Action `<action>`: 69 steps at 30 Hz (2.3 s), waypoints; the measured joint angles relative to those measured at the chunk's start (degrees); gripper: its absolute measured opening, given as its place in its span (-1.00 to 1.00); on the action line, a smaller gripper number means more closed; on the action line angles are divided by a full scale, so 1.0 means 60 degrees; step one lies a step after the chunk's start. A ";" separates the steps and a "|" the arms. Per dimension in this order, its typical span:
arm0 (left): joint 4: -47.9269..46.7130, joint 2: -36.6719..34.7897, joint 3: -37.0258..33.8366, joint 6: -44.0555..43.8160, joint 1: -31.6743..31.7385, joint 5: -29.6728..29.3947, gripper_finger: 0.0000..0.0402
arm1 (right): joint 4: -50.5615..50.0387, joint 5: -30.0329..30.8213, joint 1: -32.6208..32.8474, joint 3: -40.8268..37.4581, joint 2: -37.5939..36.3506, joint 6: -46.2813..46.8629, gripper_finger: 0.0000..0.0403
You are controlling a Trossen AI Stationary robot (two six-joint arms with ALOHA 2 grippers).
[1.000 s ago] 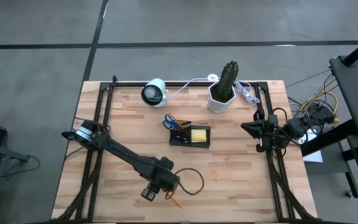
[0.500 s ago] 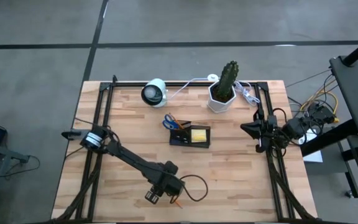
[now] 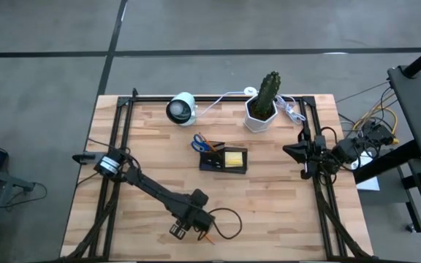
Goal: Pick and place office supplies into organizer
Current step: Put the yellow pencil into the black desk organizer
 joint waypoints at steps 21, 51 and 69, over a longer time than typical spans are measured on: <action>0.0822 0.0029 -0.0340 0.0260 -0.0171 0.0338 -0.20 | 0.0004 0.0000 0.0000 -0.0004 0.0000 -0.0004 -0.96; 0.0945 0.0044 -0.0481 0.0253 -0.0175 0.0614 -0.96 | 0.0010 0.0000 -0.0003 -0.0004 0.0004 -0.0007 -0.96; 0.0532 -0.0729 -0.0557 0.0243 0.0029 0.0403 -0.99 | 0.0087 -0.0004 0.0000 -0.0002 0.0000 -0.0004 -0.96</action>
